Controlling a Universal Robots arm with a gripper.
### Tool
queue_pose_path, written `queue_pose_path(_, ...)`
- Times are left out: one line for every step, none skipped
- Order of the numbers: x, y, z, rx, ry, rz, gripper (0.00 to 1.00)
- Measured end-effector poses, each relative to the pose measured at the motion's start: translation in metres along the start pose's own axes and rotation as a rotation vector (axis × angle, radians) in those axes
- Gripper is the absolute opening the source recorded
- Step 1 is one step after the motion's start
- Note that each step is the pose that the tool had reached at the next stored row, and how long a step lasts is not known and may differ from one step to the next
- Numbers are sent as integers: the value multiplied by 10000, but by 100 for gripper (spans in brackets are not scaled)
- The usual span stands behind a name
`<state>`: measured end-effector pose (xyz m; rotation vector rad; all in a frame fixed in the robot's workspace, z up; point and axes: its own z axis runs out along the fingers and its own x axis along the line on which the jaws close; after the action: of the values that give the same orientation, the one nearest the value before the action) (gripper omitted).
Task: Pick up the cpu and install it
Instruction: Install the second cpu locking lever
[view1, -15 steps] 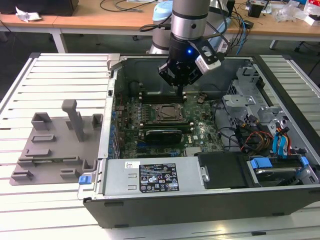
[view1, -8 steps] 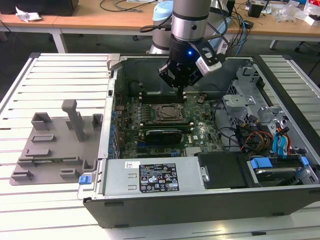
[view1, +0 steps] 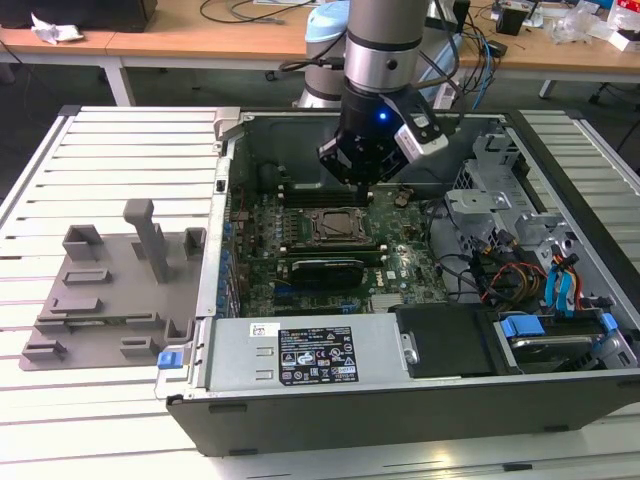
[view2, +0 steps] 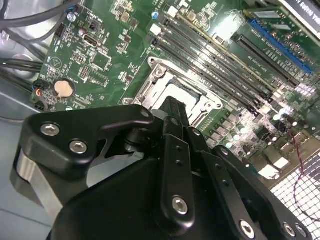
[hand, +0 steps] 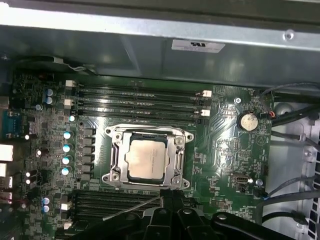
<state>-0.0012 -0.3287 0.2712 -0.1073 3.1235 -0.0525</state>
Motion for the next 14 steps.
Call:
queue_pose_path(1,-13,1,1,0,0,11)
queue_pose_path(2,-24,3,1,1,-1,11)
queue_pose_path(3,-41,6,1,0,-1,11)
queue_pose_path(4,-51,8,1,1,0,11)
queue_pose_path(4,-59,9,1,0,0,11)
queue_pose_path(5,-67,11,1,0,-1,11)
queue_pose_path(6,-87,14,0,0,1,11)
queue_pose_path(7,-104,15,1,0,0,11)
queue_pose_path(8,-119,17,1,0,0,11)
queue_pose_path(12,-162,21,0,0,0,11)
queue_pose_path(22,-229,29,-61,-4,1,11)
queue_pose_path(31,-278,32,-285,-19,4,11)
queue_pose_path(35,-318,34,-520,-35,8,11)
queue_pose_path(42,-378,38,-743,-51,12,11)
